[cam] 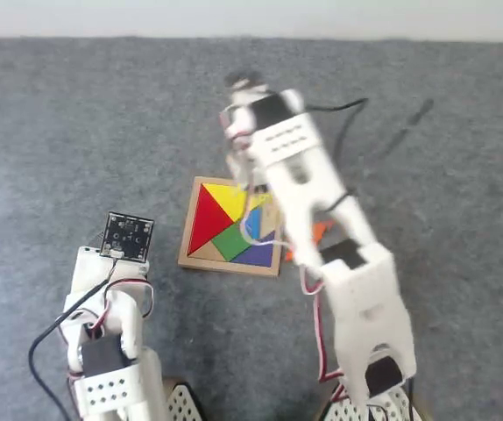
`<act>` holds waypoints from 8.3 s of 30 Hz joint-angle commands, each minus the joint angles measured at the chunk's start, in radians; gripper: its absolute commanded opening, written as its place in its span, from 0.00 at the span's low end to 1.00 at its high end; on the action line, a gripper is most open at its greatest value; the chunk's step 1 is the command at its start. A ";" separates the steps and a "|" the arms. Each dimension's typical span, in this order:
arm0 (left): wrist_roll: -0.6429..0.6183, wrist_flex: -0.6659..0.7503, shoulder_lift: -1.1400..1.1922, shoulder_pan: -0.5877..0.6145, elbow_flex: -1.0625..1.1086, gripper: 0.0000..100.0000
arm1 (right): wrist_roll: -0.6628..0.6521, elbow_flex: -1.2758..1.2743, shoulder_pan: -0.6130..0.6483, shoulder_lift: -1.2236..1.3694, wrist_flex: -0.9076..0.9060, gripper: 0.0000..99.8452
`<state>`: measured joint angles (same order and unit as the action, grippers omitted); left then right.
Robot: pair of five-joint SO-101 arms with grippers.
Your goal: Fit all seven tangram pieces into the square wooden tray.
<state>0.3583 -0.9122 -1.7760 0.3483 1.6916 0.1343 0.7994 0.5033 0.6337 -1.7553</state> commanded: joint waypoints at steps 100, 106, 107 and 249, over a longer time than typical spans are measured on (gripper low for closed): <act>0.009 0.026 -0.014 0.008 -0.013 0.05 | 0.336 -0.621 -0.041 -0.228 0.269 0.03; 0.009 0.026 -0.014 0.008 -0.013 0.05 | 0.338 -0.586 0.050 -0.268 0.335 0.03; 0.009 0.026 -0.014 0.008 -0.013 0.05 | 0.338 -0.588 0.068 -0.252 0.361 0.03; 0.005 0.031 -0.014 0.031 -0.015 0.05 | 0.210 -0.450 0.010 -0.070 0.407 0.01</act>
<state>0.3583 -0.9122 -1.7760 0.3744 1.6916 0.3537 0.3099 0.5217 0.5723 -1.3840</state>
